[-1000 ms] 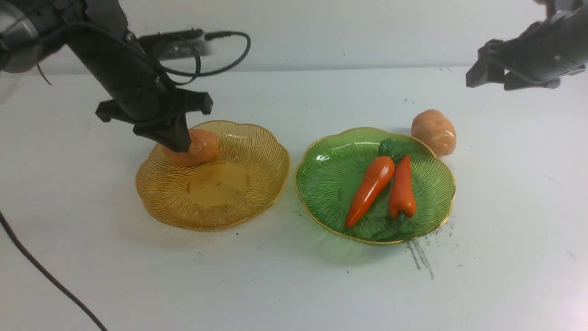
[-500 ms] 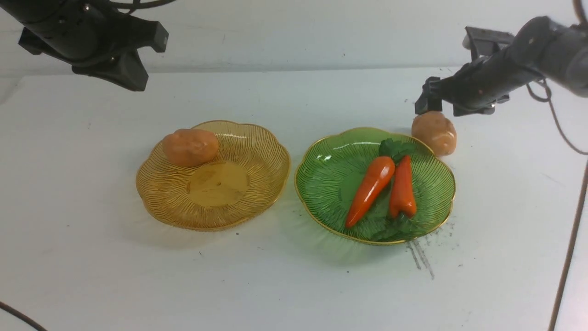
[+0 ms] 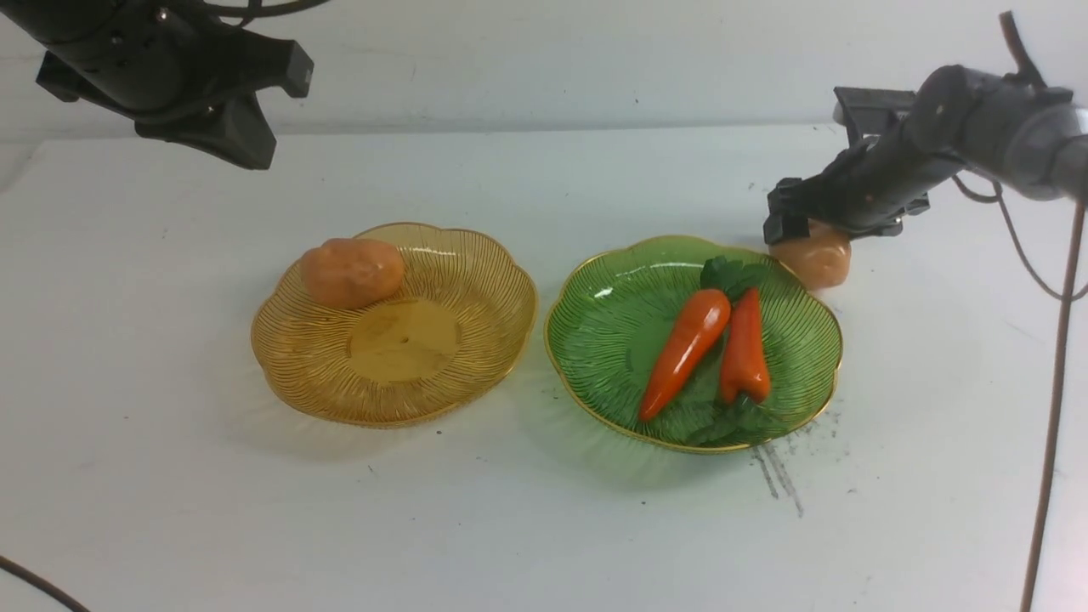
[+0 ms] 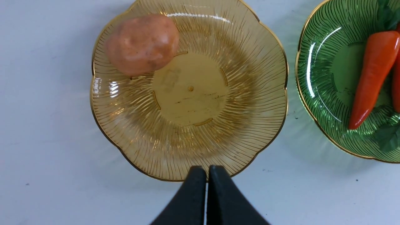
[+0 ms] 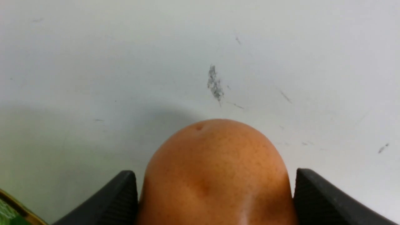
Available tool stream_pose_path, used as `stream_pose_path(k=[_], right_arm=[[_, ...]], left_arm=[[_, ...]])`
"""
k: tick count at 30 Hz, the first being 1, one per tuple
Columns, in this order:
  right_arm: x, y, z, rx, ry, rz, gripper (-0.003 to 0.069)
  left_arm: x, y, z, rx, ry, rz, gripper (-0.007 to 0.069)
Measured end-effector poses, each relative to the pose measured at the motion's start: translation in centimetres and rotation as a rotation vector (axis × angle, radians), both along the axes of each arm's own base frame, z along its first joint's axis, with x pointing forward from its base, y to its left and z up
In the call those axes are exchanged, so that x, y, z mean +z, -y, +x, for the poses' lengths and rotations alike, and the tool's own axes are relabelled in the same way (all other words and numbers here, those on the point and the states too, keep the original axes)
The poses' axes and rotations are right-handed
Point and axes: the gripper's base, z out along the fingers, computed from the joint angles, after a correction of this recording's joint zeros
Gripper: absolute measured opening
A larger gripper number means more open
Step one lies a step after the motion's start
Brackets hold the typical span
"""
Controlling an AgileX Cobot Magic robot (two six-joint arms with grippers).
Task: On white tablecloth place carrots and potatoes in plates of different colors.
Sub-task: 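Pick up the potato from the right side of the table and place it in a plate with the right gripper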
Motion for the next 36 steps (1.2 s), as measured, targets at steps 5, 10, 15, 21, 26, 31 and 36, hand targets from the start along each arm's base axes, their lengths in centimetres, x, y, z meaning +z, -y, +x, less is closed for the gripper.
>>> stream_pose_path(k=[5, 10, 15, 21, 26, 31, 36], right_arm=[[4.6, 0.5, -0.9, -0.005, 0.057, -0.040, 0.0584], [12.8, -1.1, -3.4, 0.002, 0.174, 0.081, 0.0584], [17.0, -8.2, -6.8, 0.218, 0.175, 0.266, 0.0584], [14.1, -19.3, -9.7, 0.477, 0.129, 0.294, 0.0584], [10.7, -24.9, -10.5, 0.530, 0.188, 0.274, 0.0584], [8.1, -27.2, -10.5, 0.529, 0.206, 0.277, 0.0584], [6.9, -27.7, -10.5, 0.512, 0.176, 0.284, 0.0669]], left_arm=[[0.0, 0.0, 0.0, 0.000, 0.000, 0.000, -0.0003], [0.0, -0.1, 0.0, 0.012, -0.001, 0.004, -0.0003], [0.6, -0.8, -0.5, 0.053, 0.026, 0.063, -0.0003], [1.8, -1.3, -1.4, 0.078, 0.062, 0.081, -0.0003], [2.4, -1.4, -2.0, 0.079, 0.080, 0.080, -0.0003], [2.7, -1.4, -2.3, 0.080, 0.089, 0.079, -0.0003], [3.1, -1.5, -2.6, 0.080, 0.099, 0.077, -0.0003]])
